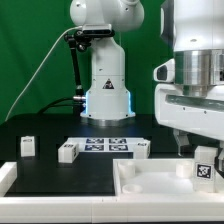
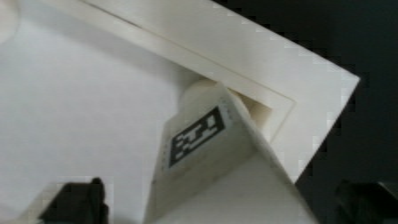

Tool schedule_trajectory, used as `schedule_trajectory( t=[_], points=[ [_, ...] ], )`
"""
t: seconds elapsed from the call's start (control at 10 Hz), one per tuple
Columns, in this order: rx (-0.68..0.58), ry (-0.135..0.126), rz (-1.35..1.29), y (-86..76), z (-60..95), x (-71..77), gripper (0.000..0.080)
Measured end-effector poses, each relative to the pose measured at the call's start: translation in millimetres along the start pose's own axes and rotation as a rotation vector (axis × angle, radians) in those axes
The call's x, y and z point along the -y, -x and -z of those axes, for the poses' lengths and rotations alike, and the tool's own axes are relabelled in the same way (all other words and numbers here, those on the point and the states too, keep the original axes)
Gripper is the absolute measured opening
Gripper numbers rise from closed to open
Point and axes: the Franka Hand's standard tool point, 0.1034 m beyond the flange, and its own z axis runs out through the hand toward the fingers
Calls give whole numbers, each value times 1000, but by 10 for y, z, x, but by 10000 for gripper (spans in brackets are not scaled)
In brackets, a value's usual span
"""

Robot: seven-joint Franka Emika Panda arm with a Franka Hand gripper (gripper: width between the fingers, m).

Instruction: Assemble one leg

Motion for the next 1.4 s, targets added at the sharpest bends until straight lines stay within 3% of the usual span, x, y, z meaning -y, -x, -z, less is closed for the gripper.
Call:
schedule_trajectory(
  t=[0.8, 0.9, 1.0, 1.1, 1.2, 1.4],
  points=[
    [-28, 30, 588, 2, -7, 0, 648],
    [-28, 30, 559, -1, -7, -1, 532],
    [-28, 30, 557, -3, -7, -2, 532],
    [-28, 30, 557, -6, -7, -3, 335],
    [-28, 31, 556, -8, -10, -7, 291],
    [-29, 30, 516, -10, -11, -8, 291]
  ],
)
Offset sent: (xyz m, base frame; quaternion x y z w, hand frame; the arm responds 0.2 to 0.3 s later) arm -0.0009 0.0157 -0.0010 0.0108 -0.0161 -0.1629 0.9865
